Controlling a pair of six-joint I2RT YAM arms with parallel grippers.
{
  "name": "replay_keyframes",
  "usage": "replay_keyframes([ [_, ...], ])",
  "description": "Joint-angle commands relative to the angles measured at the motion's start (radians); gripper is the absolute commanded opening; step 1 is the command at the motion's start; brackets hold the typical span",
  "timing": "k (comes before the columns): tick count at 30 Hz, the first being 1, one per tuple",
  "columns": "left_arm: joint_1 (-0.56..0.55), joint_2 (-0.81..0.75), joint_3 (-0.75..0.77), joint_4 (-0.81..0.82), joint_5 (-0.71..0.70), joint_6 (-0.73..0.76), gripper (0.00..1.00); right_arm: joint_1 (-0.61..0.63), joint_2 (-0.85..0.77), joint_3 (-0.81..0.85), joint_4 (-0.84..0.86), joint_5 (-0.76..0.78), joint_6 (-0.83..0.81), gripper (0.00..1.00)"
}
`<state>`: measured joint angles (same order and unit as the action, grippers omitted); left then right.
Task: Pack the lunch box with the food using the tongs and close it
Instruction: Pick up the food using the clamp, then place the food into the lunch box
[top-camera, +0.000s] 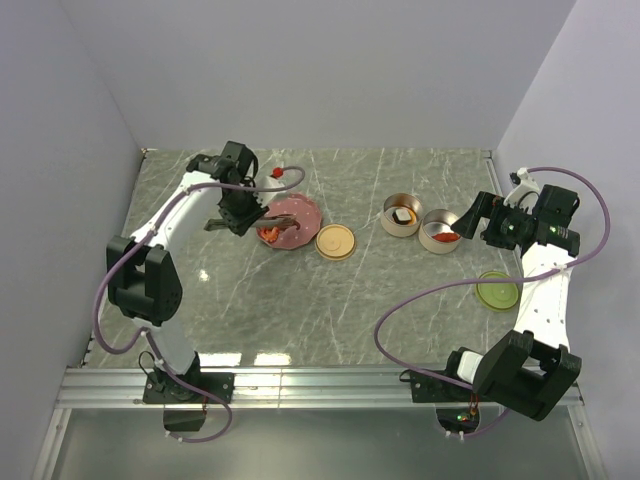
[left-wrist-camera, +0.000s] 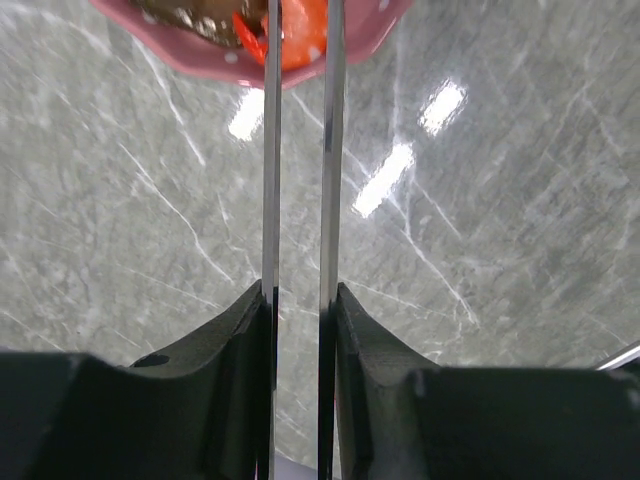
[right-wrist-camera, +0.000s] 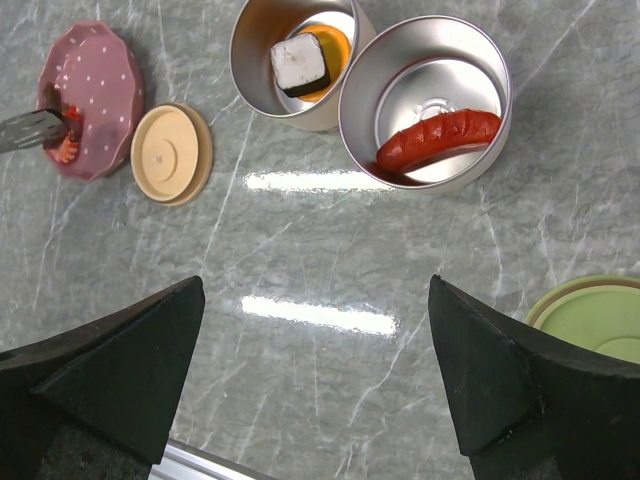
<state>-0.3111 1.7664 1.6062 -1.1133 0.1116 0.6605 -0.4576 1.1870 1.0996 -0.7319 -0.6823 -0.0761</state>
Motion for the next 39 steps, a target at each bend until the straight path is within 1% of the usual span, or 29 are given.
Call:
replay_keyframes([
  [1,-0.035,-0.015,0.09,-0.002,0.042,-0.022,0.18,0.005,-0.004,0.045,0.005,0.0,-0.01,1.0],
  [4,-0.075,-0.015,0.159,0.012,0.068,-0.061,0.16,0.007,-0.006,0.046,0.014,-0.002,0.001,1.0],
  [6,-0.141,-0.005,0.196,0.033,0.072,-0.085,0.15,0.005,-0.01,0.048,0.025,-0.006,0.019,1.0],
  [9,-0.239,0.018,0.257,0.099,0.089,-0.15,0.15,0.005,-0.013,0.049,0.055,-0.005,0.048,1.0],
  [10,-0.281,0.036,0.283,0.145,0.1,-0.182,0.15,0.005,-0.015,0.052,0.06,-0.003,0.055,1.0],
  [13,-0.333,0.071,0.339,0.233,0.115,-0.257,0.15,0.004,-0.02,0.068,0.071,0.032,0.067,1.0],
  [14,-0.365,0.105,0.356,0.292,0.129,-0.277,0.15,0.004,-0.023,0.075,0.074,0.044,0.07,1.0],
  [18,-0.44,0.209,0.423,0.437,0.16,-0.37,0.14,-0.004,-0.058,0.075,0.109,0.136,0.107,1.0],
  [22,-0.532,0.396,0.608,0.423,0.154,-0.387,0.14,-0.016,-0.081,0.077,0.127,0.184,0.124,1.0],
  [25,-0.577,0.483,0.671,0.446,0.134,-0.41,0.14,-0.018,-0.07,0.083,0.129,0.171,0.139,1.0],
  [30,-0.612,0.565,0.741,0.464,0.05,-0.42,0.15,-0.046,-0.061,0.098,0.137,0.162,0.156,1.0],
  [36,-0.626,0.613,0.752,0.472,-0.004,-0.386,0.17,-0.076,-0.053,0.085,0.144,0.133,0.16,1.0],
  [39,-0.635,0.622,0.732,0.481,-0.047,-0.375,0.18,-0.087,-0.052,0.085,0.138,0.121,0.157,1.0],
])
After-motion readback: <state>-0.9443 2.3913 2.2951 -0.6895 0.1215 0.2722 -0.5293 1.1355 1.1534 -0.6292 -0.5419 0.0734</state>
